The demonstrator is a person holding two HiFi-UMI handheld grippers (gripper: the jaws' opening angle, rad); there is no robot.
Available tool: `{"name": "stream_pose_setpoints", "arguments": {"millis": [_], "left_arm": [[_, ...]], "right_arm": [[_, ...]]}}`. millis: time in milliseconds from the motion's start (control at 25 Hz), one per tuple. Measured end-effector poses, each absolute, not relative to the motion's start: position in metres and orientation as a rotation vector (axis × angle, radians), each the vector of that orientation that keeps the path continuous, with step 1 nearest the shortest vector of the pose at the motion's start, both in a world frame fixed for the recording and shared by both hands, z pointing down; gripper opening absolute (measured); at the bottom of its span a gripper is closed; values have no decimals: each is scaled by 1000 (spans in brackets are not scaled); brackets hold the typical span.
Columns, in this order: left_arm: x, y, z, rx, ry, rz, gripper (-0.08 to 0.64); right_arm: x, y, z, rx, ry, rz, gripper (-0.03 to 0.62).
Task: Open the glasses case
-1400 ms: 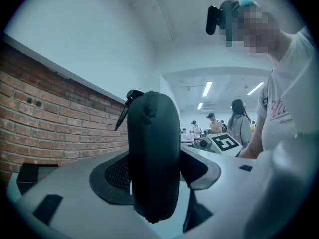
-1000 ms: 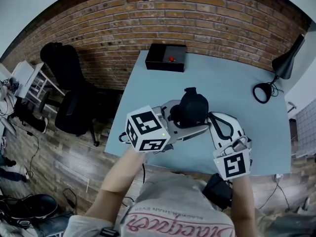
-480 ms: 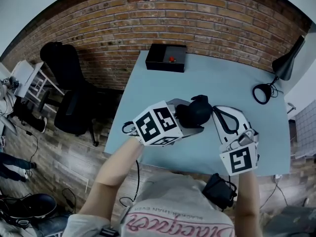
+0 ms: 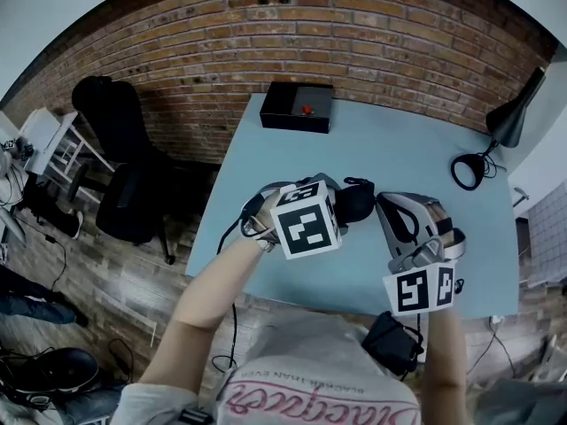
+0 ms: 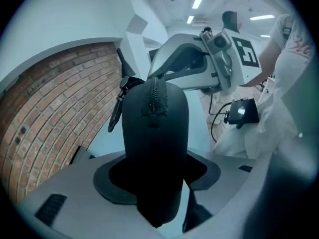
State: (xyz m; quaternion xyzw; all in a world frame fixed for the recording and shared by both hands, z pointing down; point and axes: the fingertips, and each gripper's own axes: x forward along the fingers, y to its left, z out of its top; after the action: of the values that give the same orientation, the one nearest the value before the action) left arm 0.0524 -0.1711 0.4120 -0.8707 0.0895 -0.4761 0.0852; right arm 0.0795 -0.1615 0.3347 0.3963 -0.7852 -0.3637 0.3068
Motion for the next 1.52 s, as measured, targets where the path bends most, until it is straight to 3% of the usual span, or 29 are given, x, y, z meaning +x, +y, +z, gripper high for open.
{"name": "stream_pose_setpoints", "arguments": {"millis": [280, 680, 800, 1000, 1520], "left_arm": [[47, -182, 431, -2436, 324, -1534, 258], [63, -176, 366, -2765, 383, -687, 267], [64, -172, 353, -2771, 371, -569, 267], [60, -176, 351, -2705, 428, -572, 264], [59, -187, 378, -2604, 316, -1146, 250]], "right_arm": [[60, -160, 341, 989, -2006, -1042, 20], [98, -180, 325, 1233, -2114, -822, 18], [99, -181, 320, 1240, -2141, -811, 18], [99, -182, 321, 1240, -2145, -809, 18], [96, -187, 340, 1066, -1827, -1072, 18]]}}
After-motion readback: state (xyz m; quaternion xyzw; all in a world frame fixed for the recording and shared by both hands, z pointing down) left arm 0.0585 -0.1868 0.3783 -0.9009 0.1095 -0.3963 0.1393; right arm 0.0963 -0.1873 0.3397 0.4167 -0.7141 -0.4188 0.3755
